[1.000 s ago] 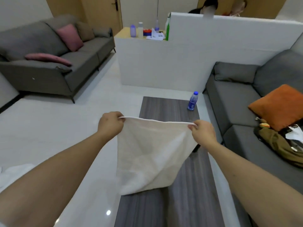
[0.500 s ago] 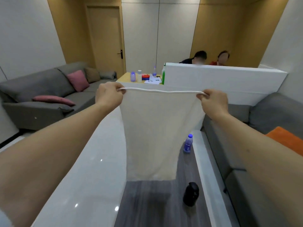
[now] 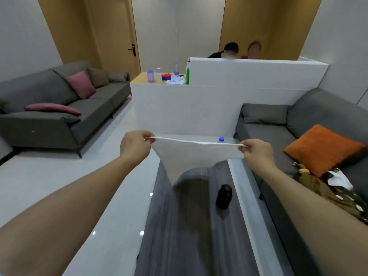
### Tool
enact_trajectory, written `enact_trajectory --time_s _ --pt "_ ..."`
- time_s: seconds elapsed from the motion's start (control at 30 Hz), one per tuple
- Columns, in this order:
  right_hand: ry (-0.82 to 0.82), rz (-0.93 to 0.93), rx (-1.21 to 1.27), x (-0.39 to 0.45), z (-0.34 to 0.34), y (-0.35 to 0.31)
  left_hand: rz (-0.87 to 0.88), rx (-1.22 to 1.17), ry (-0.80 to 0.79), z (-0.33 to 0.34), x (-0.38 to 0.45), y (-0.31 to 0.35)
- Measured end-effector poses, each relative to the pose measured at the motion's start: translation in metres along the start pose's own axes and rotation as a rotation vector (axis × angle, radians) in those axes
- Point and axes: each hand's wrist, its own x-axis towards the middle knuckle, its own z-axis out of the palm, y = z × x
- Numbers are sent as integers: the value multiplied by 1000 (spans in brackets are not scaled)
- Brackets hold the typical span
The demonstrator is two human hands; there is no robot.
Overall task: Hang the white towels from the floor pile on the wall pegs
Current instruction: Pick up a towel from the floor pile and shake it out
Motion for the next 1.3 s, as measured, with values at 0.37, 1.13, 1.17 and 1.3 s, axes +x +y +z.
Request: enact_trajectory --time_s 0.37,1.13,1.17,1.3 --pt "-329 257 -127 -265 70 38 -131 183 -364 39 -240 -132" --pt "-605 460 -95 -271 183 128 -331 355 -742 152 -259 -196" --pt "-612 458 -88 -251 194 131 -336 364 -732 162 -241 -196" --pt "-573 455 -44 -170 237 141 -358 370 -627 203 -168 -199"
